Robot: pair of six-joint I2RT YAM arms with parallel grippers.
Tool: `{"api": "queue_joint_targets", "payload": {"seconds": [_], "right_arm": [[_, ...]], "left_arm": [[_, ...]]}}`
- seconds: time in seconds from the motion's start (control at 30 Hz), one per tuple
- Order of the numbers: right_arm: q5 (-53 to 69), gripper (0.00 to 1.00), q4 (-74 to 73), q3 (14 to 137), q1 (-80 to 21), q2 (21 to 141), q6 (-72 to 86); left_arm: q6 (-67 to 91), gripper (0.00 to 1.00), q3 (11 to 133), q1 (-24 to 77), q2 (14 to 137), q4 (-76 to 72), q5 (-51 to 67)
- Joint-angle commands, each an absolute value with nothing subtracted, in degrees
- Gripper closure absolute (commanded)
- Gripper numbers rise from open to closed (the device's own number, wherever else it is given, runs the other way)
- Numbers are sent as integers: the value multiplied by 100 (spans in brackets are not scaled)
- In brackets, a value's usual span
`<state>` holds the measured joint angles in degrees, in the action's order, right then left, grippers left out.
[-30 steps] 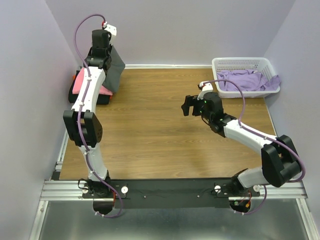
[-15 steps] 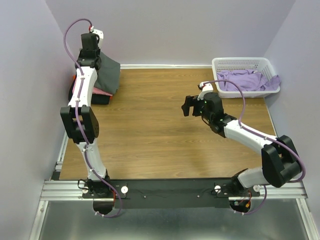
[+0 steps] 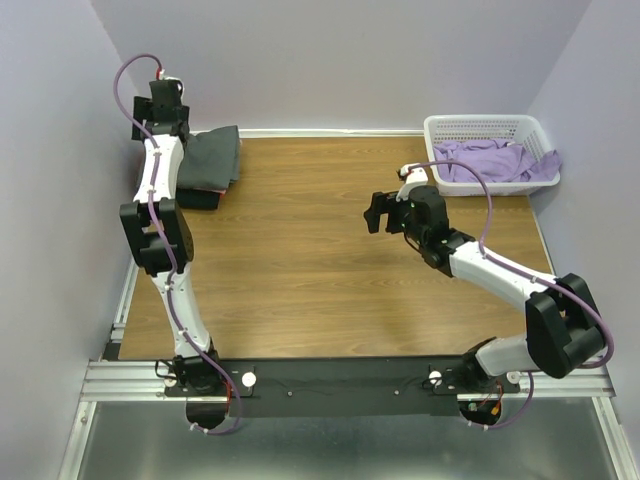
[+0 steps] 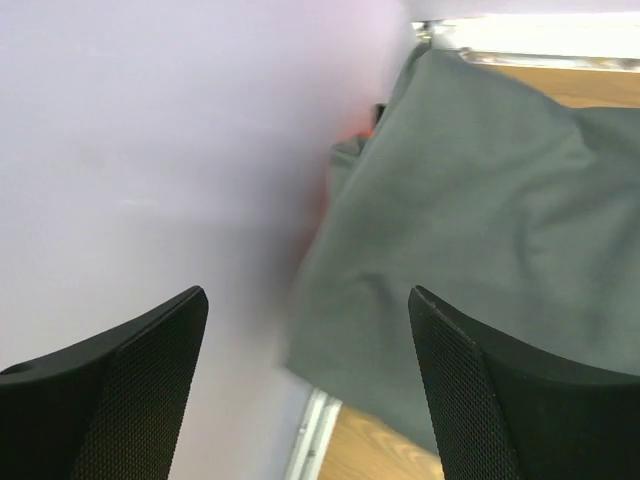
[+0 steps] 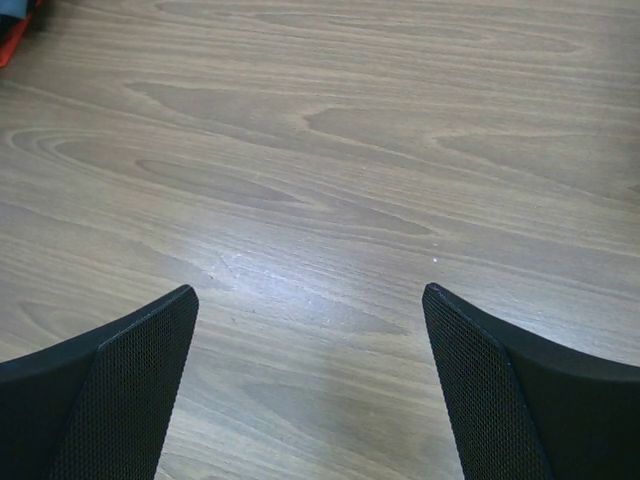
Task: Fold and stack the t-shirts
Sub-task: Neatly place the folded tshirt to the corner, then reset both grippers
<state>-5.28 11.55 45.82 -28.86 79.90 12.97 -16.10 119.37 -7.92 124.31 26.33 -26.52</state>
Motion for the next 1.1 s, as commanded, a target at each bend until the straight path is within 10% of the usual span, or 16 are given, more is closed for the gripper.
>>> {"api": "queue_joint_targets", "payload": {"seconds": [0.0, 0.27, 0.8, 1.07], "right_arm": [[-536, 0, 1283, 4500, -2865, 7787, 1292], [-624, 0, 1274, 4465, -2865, 7699, 1301], [-1282, 0, 1274, 4324, -2830, 7287, 1239], [-1547, 0, 1274, 4140, -2821, 6970, 1292]], "left_arm": [[-1345, 10, 12173, -826, 12314, 2646, -3313], [-258, 9, 11507, -686, 11157, 2375, -2989], [1098, 9, 4944, 2247, 6848, -1642, -3041], [1064, 9, 4096, 3066, 6153, -1995, -2356]]}}
